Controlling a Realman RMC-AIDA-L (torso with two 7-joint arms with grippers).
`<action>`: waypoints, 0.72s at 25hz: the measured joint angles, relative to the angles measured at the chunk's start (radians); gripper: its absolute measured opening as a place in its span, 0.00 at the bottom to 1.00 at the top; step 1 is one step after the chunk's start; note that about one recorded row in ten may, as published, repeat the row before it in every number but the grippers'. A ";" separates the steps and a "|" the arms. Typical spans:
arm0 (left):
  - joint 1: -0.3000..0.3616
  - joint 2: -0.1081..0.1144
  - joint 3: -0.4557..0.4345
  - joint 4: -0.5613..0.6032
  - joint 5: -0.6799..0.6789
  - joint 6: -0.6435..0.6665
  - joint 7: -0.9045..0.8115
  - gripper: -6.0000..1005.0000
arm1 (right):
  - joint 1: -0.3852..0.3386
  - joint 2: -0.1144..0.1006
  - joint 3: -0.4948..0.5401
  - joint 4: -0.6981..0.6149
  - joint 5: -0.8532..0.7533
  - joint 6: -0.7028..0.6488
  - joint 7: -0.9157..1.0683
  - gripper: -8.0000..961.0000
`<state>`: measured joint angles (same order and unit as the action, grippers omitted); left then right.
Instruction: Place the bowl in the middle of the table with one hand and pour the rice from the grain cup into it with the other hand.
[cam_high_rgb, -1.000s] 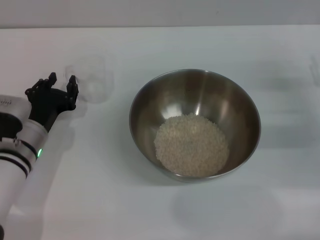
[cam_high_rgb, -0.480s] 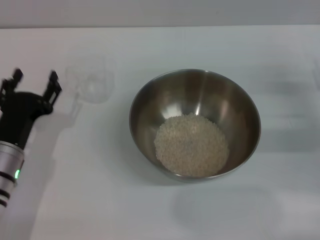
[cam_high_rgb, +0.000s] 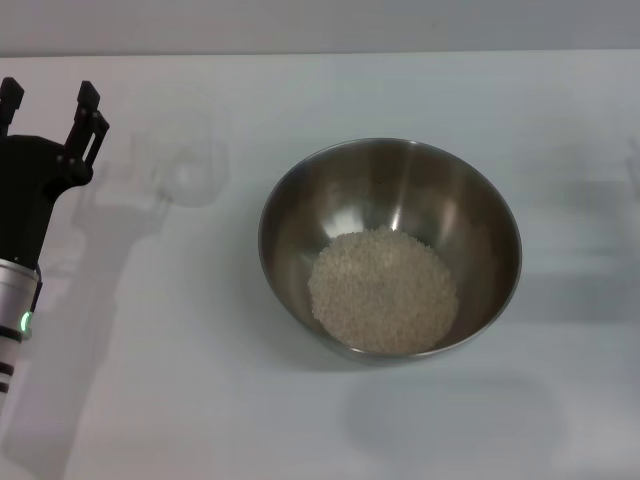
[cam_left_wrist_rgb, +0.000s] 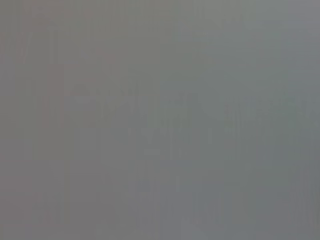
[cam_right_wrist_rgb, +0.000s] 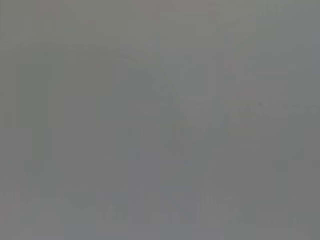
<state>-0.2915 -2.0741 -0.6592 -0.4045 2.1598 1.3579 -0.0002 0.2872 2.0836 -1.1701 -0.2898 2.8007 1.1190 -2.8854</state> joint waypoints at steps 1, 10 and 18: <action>-0.004 -0.001 -0.002 0.000 0.000 0.000 0.000 0.79 | 0.004 0.001 0.003 0.010 0.007 0.008 0.000 0.51; -0.030 -0.001 -0.001 0.002 0.000 0.001 0.001 0.79 | 0.016 -0.004 0.010 -0.004 0.012 0.009 0.000 0.51; -0.042 -0.003 -0.006 0.011 -0.007 -0.007 0.004 0.79 | 0.029 -0.004 0.015 -0.004 0.012 0.010 0.000 0.51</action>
<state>-0.3338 -2.0774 -0.6656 -0.3938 2.1527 1.3507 0.0039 0.3163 2.0799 -1.1550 -0.2935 2.8125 1.1291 -2.8851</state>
